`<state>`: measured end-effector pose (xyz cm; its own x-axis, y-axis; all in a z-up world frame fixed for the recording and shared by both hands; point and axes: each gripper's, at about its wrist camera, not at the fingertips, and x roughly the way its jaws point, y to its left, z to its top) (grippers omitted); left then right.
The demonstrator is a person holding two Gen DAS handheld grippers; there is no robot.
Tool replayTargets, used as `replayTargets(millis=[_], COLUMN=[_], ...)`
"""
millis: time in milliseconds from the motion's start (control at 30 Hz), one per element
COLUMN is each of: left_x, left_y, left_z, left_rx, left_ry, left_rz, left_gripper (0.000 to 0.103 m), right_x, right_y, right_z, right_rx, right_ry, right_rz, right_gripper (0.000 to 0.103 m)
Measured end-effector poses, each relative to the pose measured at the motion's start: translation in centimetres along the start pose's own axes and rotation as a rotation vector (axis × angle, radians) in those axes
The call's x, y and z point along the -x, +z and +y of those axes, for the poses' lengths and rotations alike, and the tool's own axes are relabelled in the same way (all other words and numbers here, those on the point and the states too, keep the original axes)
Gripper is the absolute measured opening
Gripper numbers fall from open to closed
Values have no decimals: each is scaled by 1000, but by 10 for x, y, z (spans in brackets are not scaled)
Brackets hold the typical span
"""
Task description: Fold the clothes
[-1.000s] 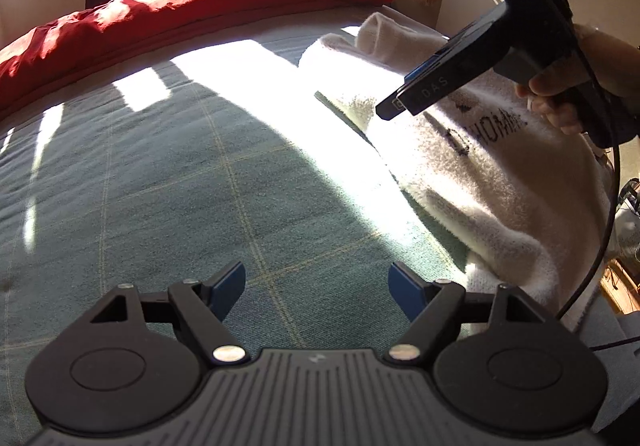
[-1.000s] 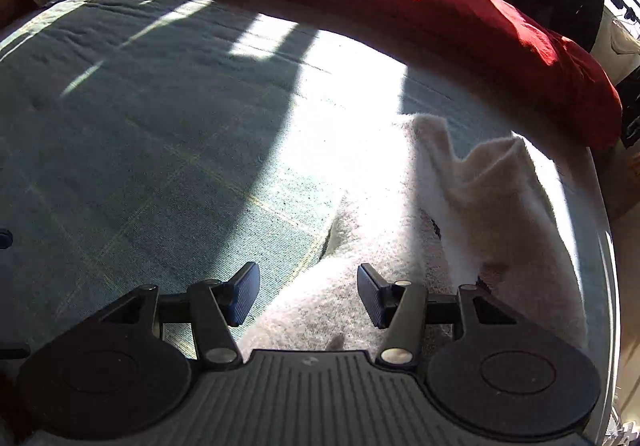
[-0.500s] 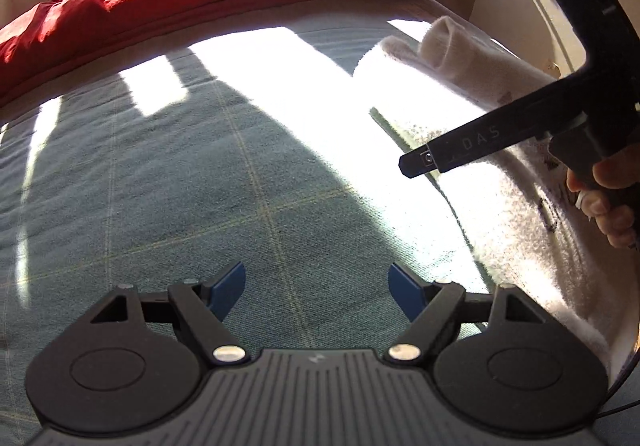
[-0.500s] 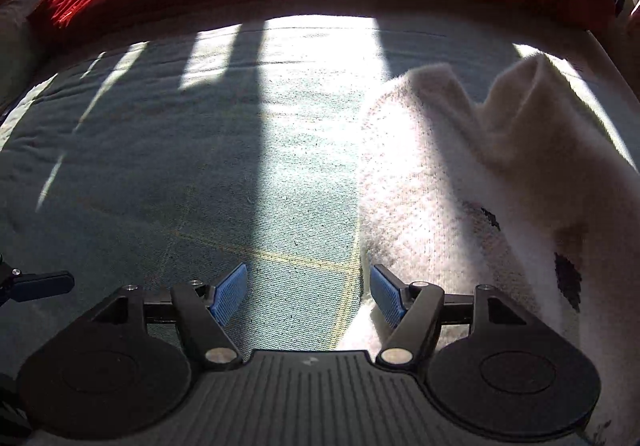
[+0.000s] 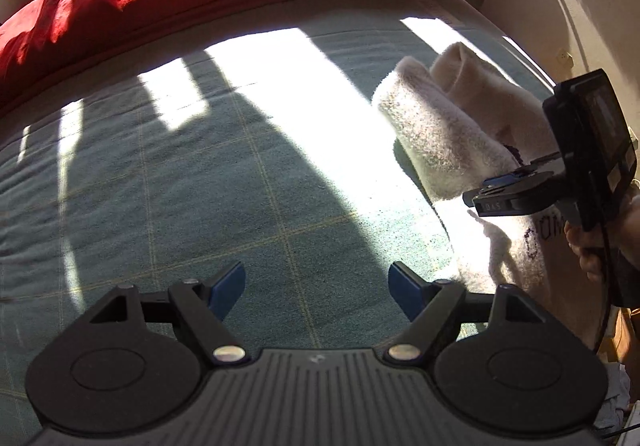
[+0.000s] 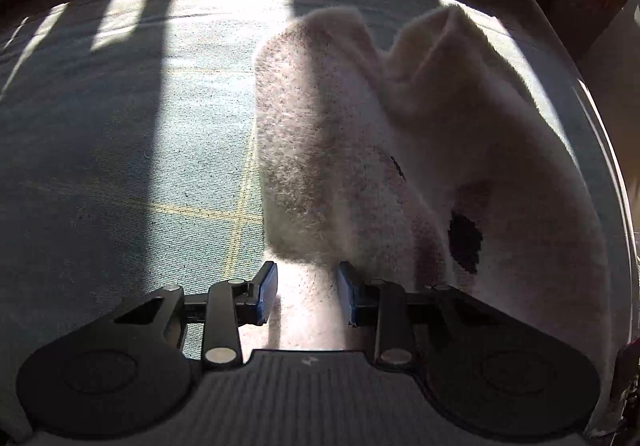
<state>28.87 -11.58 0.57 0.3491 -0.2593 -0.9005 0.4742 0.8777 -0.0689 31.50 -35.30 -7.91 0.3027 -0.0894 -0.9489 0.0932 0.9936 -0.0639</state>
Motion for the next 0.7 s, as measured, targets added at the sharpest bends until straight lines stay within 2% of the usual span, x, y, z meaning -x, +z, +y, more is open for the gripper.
replayTargets(millis=[33, 67, 167, 367, 433, 467, 567, 633, 667, 700], left_x=[1, 1, 1, 0, -5, -9, -21, -33, -40, -46], left_y=[7, 14, 39, 81, 89, 94, 100, 101, 101, 100], left_z=[-6, -14, -44, -102, -118, -126, -142, -149, -150, -150], left_rx=[-8, -14, -26, 37, 50, 56, 56, 41, 40, 42], left_ry=[-5, -10, -31, -79, -75, -74, -104, -116, -122, -128], left_rz=[-2, -3, -6, -21, -8, 1, 18, 35, 45, 51], left_gripper=[79, 79, 79, 79, 79, 79, 79, 79, 79, 79], right_x=[-1, -2, -4, -10, -13, -16, -22, -13, -8, -3], right_y=[-2, -5, -9, -7, -7, -8, -14, -15, -16, -17], right_z=[-12, -24, -63, -130, -149, -157, -191, -206, -207, -206], right_rx=[-12, -18, -48, -58, -46, -38, -87, -111, -102, -99], right_ry=[-15, -26, 6, 108, 107, 82, 98, 120, 111, 105], right_rz=[7, 11, 36, 75, 85, 91, 121, 106, 97, 88], right_gripper=[18, 2, 0, 0, 0, 11, 11, 12, 16, 25])
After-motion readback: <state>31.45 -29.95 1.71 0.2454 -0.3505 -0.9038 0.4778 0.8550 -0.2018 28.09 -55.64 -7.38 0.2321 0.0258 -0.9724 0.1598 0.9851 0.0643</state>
